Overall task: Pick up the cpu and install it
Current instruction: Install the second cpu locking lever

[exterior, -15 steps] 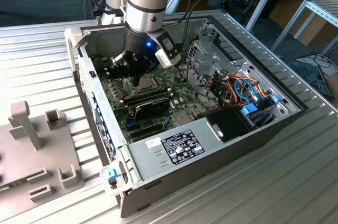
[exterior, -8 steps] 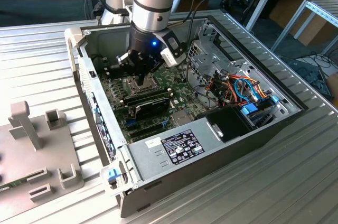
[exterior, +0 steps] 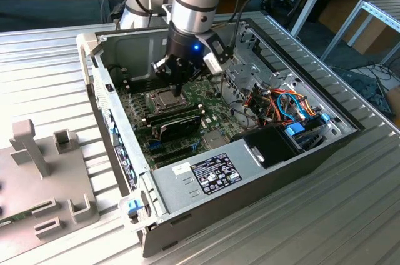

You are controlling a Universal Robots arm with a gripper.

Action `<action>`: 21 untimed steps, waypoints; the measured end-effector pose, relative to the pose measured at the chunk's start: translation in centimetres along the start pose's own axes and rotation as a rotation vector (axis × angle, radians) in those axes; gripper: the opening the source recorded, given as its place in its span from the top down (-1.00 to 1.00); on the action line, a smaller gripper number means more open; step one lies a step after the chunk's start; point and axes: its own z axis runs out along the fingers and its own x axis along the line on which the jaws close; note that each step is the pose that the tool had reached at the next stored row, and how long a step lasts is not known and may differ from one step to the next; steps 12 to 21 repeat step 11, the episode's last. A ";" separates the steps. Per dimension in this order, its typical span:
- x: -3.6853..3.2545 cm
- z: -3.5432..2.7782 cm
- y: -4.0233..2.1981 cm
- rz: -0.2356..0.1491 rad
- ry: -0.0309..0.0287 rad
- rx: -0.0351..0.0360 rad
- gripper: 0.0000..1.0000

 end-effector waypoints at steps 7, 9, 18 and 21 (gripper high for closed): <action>0.03 0.08 1.60 -0.007 -0.0115 -0.0001 0.79; 0.03 0.08 1.61 -0.007 -0.0116 -0.0001 0.79; 0.03 0.09 1.61 -0.007 -0.0116 -0.0001 0.79; 0.03 0.09 1.61 -0.007 -0.0116 -0.0001 0.79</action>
